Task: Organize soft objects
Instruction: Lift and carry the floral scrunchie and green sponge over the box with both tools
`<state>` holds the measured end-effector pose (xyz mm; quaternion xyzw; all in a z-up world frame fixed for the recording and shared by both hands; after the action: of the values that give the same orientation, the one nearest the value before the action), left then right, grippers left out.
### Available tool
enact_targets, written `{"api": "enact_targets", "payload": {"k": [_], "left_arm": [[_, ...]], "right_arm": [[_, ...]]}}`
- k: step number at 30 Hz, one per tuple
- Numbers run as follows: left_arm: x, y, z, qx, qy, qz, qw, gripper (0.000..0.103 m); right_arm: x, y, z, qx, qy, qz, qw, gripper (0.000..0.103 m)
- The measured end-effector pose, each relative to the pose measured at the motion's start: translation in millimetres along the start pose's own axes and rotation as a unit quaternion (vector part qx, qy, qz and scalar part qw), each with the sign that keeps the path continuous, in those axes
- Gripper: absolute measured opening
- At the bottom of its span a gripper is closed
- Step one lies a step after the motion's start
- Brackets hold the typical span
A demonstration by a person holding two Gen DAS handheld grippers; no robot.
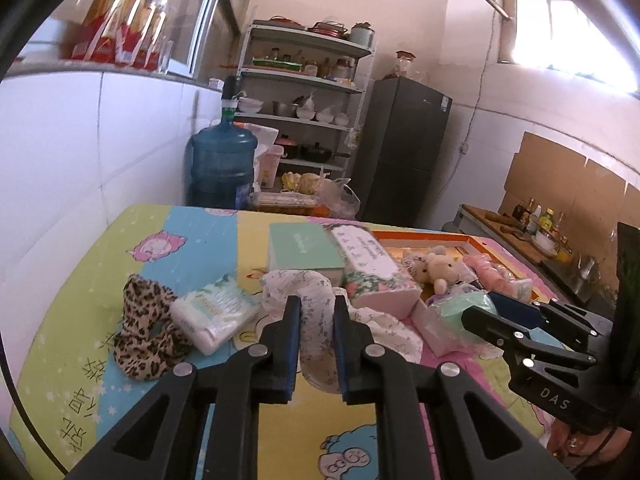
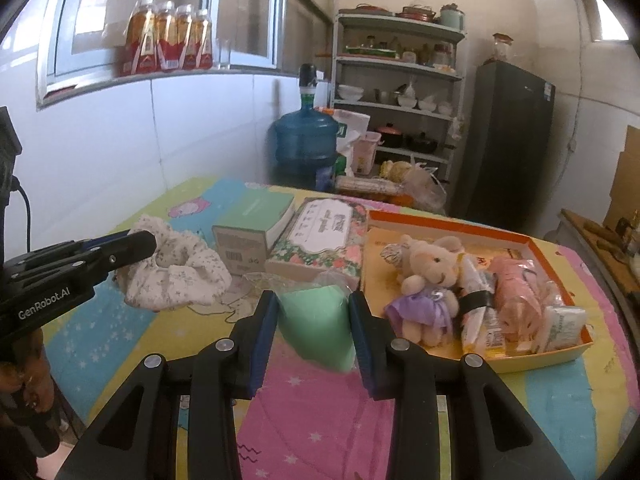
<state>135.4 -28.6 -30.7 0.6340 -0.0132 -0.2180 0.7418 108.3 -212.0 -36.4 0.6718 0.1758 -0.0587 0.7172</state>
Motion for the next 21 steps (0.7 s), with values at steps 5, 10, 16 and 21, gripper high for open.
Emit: {"api": "enact_targets", "payload": {"k": [5,10,16,21], "left_arm": [[6,4,21,0.014,-0.011,0.000,0.9998,0.015],[14,8,41,0.021,-0.029,0.001,0.9994,0.015],[27,13,72,0.024,-0.058,0.007,0.9980,0.015],[41,16,98,0.028,-0.076,0.007,0.9967,0.015]], "right_arm": [[-10,4,16,0.006,-0.012,0.014,1.000,0.038],[-22,9,39,0.014,-0.031,0.029,0.999,0.038],[-36,10,69,0.025,-0.059,0.040,0.997,0.038],[-45,9,99,0.036,-0.082,0.047,0.995,0.038]]}}
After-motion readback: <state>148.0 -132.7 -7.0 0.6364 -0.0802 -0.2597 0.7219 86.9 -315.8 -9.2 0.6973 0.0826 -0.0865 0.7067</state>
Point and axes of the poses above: each gripper's, at about its wrist camera, not at the fingertips, and x roughly the way its jaws point, z to its right, y to its top, the point moved 1 cm from there along x, roughly the way its jaws point, and after that the axes turned 15 degrees about z, right-handed, at the moved point
